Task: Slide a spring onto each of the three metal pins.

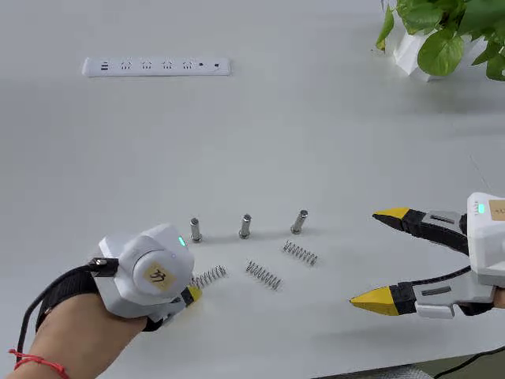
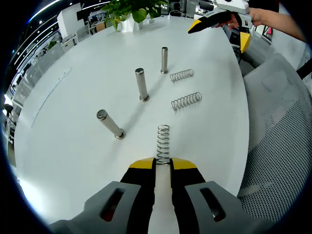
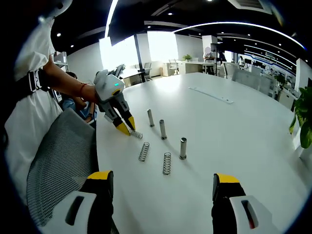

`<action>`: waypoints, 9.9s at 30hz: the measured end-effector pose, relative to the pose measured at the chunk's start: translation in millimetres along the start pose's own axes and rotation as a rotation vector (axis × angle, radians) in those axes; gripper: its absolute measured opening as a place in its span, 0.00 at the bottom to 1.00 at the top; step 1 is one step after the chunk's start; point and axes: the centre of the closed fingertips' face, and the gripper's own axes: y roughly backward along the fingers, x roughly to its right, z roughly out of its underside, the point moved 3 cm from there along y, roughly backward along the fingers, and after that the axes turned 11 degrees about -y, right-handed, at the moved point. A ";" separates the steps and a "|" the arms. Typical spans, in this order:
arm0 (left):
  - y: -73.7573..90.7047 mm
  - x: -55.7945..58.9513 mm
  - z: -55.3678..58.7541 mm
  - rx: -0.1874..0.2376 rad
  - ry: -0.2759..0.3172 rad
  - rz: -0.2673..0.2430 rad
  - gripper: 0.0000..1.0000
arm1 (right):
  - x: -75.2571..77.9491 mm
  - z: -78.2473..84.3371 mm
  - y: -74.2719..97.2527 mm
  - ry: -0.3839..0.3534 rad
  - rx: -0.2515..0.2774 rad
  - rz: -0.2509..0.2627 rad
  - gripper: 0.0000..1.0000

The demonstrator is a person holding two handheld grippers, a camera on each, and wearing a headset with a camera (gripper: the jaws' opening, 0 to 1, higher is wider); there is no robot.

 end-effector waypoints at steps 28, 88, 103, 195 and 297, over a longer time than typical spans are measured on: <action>1.6 -0.5 -0.4 0.008 0.012 0.020 0.07 | -2.8 0.0 -2.2 -0.008 0.003 0.004 0.81; 100.9 6.2 -81.4 0.558 0.194 -0.035 0.07 | -83.8 -107.1 -48.0 -0.296 0.300 -0.223 0.30; 115.1 2.1 -98.4 0.649 0.196 -0.048 0.07 | -94.2 -126.9 -47.3 -0.387 0.364 -0.283 0.19; 106.7 15.5 -106.5 0.627 0.089 0.019 0.07 | -128.6 -148.8 -40.9 0.534 -0.284 -0.418 0.26; 120.5 -3.6 -41.4 0.598 0.129 -0.094 0.53 | -110.7 -158.3 -76.1 0.680 -0.511 -0.360 0.07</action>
